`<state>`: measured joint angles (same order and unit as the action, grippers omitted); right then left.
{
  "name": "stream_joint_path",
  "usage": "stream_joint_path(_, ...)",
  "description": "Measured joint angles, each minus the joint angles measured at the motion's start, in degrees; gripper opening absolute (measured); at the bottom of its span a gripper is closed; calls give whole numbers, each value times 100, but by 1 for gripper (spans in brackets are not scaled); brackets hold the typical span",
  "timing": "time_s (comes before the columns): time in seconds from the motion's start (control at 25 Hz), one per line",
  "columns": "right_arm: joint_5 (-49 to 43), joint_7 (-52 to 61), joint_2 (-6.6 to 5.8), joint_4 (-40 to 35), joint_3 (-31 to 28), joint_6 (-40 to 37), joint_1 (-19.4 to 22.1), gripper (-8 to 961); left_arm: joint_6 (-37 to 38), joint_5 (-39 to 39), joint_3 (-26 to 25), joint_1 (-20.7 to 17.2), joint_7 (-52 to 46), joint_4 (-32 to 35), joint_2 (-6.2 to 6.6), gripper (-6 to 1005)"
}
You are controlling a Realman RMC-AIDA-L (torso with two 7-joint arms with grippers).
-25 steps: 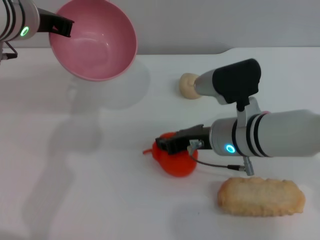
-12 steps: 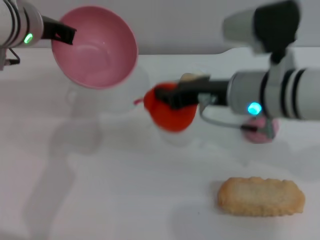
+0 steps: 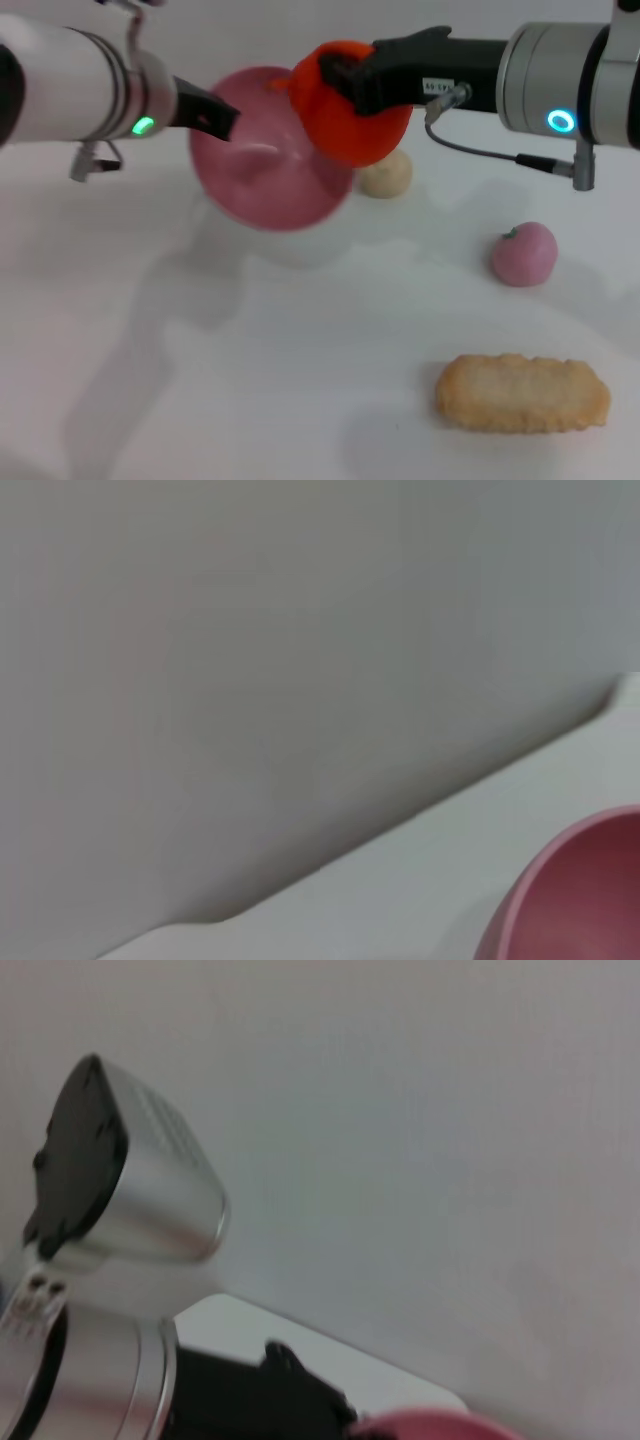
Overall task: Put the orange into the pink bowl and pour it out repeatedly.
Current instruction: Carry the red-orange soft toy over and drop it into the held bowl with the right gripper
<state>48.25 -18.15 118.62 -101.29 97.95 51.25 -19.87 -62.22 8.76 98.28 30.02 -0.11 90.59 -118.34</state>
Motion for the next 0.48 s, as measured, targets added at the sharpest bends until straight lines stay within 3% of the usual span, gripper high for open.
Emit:
stream_joint_path(0.28, 21, -2, 7, 228, -82, -35, -93, 60, -99, 175, 435, 44, -42, 295, -5, 46)
stream_joint_path(0.48, -18, -5, 25, 222, -50, -45, -87, 53, -103, 178, 429, 71, -42, 303, 1, 46)
